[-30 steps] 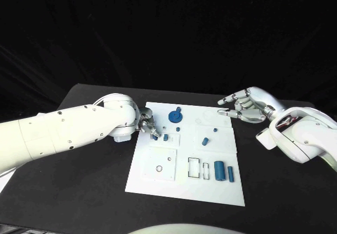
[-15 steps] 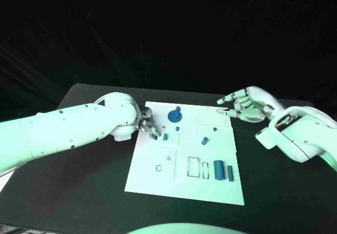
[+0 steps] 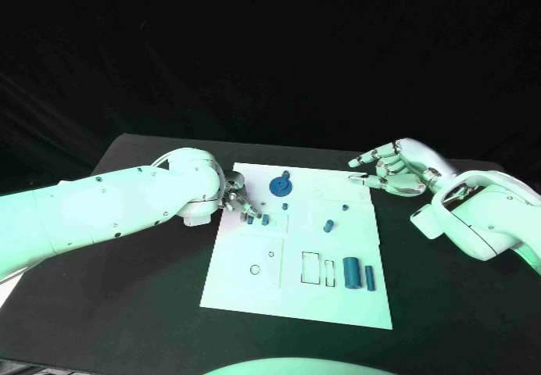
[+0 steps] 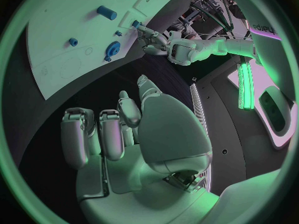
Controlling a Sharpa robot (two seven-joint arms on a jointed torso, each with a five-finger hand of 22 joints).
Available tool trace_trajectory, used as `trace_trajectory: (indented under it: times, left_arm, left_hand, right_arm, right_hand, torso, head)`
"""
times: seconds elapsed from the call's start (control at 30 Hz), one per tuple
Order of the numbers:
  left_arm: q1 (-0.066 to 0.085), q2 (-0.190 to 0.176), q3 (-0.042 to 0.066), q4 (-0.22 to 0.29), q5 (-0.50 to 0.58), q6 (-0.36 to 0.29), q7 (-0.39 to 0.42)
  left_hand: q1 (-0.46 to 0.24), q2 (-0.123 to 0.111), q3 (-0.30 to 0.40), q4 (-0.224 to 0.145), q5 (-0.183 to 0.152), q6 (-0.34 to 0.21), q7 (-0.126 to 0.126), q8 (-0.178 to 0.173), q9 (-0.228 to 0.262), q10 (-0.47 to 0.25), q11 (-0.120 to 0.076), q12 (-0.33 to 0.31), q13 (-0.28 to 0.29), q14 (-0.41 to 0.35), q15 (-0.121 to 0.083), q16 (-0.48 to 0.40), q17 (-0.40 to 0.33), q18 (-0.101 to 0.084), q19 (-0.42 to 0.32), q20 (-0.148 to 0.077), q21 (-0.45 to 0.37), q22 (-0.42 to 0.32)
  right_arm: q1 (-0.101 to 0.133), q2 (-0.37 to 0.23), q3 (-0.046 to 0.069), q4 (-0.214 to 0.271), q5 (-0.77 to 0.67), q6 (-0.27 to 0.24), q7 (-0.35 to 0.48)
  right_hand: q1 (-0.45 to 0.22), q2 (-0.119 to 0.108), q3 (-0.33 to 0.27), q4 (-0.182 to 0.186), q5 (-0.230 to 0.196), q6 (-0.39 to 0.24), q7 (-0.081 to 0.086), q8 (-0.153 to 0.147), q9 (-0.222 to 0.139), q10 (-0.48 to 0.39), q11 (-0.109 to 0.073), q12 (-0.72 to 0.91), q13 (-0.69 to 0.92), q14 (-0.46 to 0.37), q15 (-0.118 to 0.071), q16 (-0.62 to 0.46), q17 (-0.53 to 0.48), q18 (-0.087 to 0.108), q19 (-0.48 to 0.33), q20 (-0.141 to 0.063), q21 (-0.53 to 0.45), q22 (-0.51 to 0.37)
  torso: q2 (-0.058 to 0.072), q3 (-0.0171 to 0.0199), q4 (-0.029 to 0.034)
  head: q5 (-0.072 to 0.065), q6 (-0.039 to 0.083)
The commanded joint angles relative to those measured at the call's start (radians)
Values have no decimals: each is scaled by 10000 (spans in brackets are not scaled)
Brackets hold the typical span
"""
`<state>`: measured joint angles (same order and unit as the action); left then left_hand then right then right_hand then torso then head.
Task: Assemble the parts on the task board
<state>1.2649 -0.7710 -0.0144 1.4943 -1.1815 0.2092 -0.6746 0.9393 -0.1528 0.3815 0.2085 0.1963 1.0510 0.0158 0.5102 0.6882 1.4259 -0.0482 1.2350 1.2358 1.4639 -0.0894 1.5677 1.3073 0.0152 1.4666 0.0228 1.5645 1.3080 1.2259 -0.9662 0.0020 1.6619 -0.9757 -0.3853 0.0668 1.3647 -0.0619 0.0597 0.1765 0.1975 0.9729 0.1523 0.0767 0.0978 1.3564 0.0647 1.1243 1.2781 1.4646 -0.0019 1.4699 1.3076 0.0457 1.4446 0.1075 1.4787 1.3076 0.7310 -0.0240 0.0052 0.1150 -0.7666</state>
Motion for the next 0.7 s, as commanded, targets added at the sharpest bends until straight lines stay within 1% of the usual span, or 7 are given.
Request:
trace_trajectory:
  times: [0.03, 0.23, 0.43, 0.5, 0.53, 0.63, 0.7]
  left_arm:
    - [-77, 9, -64, -10, 5, 313, -161]
    - [-77, -1, -64, -15, 1, 275, -187]
    - [-77, -59, -62, 6, 0, -40, -145]
    - [-77, -108, -61, 42, 78, -517, 23]
    - [-77, -117, -61, 47, 110, -619, 57]
    - [-77, -175, -59, 73, 424, -1407, 395]
    - [-77, -210, -58, 83, 729, -2039, 733]
  left_hand:
    - [-53, 42, -104, -1, -13, 91, -9, -55, 11, 84, 1, 74, 28, 1069, -75, 31, 2635, -152, 1042, -84, 62, 2628]
    - [-61, 69, -283, 87, -8, 98, -14, -50, 10, 94, -4, 82, 43, 1069, -80, 31, 2635, -152, 1042, -87, 62, 2628]
    - [-146, 114, -848, 408, -7, 97, -17, -37, 8, 97, -10, 74, 57, 1069, -88, 31, 2635, -152, 1042, -95, 62, 2628]
    - [-200, 160, -1249, 646, -8, 64, -9, -33, 11, 68, -3, 18, 19, 1069, -89, 31, 2635, -152, 1042, -99, 62, 2628]
    - [-222, 173, -1313, 693, -10, 53, -3, -36, 10, 55, -2, -6, -2, 1069, -87, 31, 2635, -152, 1042, -101, 62, 2628]
    - [-396, 414, -1683, 823, 8, -53, 28, -59, 6, -54, 37, -185, -154, 1069, -87, 31, 2635, -152, 1042, -102, 62, 2628]
    - [-566, 587, -1909, 844, 15, -148, 70, -82, 2, -238, 53, -531, -471, 1069, -74, 31, 2635, -152, 1042, -101, 62, 2628]
  right_arm:
    - [-5, 1, 0, 6, -91, 82, 36]
    - [-5, 3, 0, 0, -91, 99, 35]
    - [-5, 8, 0, -11, -91, 113, 28]
    - [-5, 10, 0, -18, -91, 118, 25]
    - [-5, 10, 0, -19, -91, 119, 24]
    - [-5, 13, 0, -27, -91, 124, 20]
    - [-5, 13, 0, -31, -91, 126, 18]
  right_hand:
    - [80, 34, -40, -36, 37, 87, -17, -38, 10, -16, -16, 10, -17, 699, -63, -54, 1059, -40, -74, -28, -50, 1043]
    - [80, 34, -40, -36, 37, 87, -17, -38, 10, -16, -16, 10, -17, 699, -63, -54, 1059, -40, -74, -28, -50, 1043]
    - [90, 40, -45, -45, 64, 87, -16, -41, 11, -13, -16, 15, -15, 695, -64, -67, 1040, -38, -82, -29, -57, 1033]
    - [90, 40, -45, -45, 64, 87, -16, -41, 11, -13, -16, 15, -15, 695, -64, -67, 1040, -38, -82, -29, -57, 1033]
    - [90, 40, -45, -45, 64, 87, -16, -41, 11, -13, -16, 15, -15, 695, -64, -67, 1040, -38, -82, -29, -57, 1033]
    - [90, 40, -45, -45, 64, 87, -16, -41, 11, -13, -16, 15, -15, 695, -64, -67, 1040, -38, -82, -29, -57, 1033]
    - [90, 40, -45, -45, 64, 87, -16, -41, 11, -13, -16, 15, -15, 695, -64, -67, 1040, -38, -82, -29, -57, 1033]
  torso:
    - [3, -2, 4]
    - [1, -1, -1]
    - [1, -3, -2]
    - [4, -6, -3]
    - [4, -6, -3]
    - [-2, -2, 1]
    - [-3, -2, 0]
  head:
    - [-3, 10]
    - [2, 12]
    - [6, 21]
    - [3, 25]
    - [3, 25]
    - [-13, 33]
    - [-14, 35]
